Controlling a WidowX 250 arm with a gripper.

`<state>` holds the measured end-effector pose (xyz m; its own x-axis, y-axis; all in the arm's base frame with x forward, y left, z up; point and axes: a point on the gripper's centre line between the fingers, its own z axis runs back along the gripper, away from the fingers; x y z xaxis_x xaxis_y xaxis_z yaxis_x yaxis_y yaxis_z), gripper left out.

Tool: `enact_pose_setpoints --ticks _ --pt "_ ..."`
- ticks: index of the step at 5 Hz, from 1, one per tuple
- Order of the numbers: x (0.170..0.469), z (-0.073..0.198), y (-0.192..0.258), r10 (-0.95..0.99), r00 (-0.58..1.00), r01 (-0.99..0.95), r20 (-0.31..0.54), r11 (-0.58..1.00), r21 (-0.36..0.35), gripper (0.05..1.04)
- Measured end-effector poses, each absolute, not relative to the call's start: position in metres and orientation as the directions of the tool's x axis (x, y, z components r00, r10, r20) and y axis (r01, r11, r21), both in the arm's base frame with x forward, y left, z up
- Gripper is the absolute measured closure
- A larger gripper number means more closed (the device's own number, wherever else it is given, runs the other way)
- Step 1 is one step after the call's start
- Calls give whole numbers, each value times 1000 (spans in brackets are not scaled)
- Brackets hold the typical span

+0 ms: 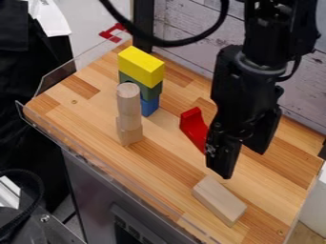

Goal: Take the white rectangular and put it on the top cylinder

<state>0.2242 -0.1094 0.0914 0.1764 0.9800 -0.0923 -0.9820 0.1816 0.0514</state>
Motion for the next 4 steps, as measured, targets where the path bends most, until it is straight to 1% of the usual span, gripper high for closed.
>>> enact_pose_setpoints --ticks 1,3,4 --pt "221 83 -108 981 173 -980 -85 180 83 84" --pt "222 57 -104 963 250 -968 -101 251 4 84" --pt "218 45 -107 958 256 -966 -127 258 4 84"
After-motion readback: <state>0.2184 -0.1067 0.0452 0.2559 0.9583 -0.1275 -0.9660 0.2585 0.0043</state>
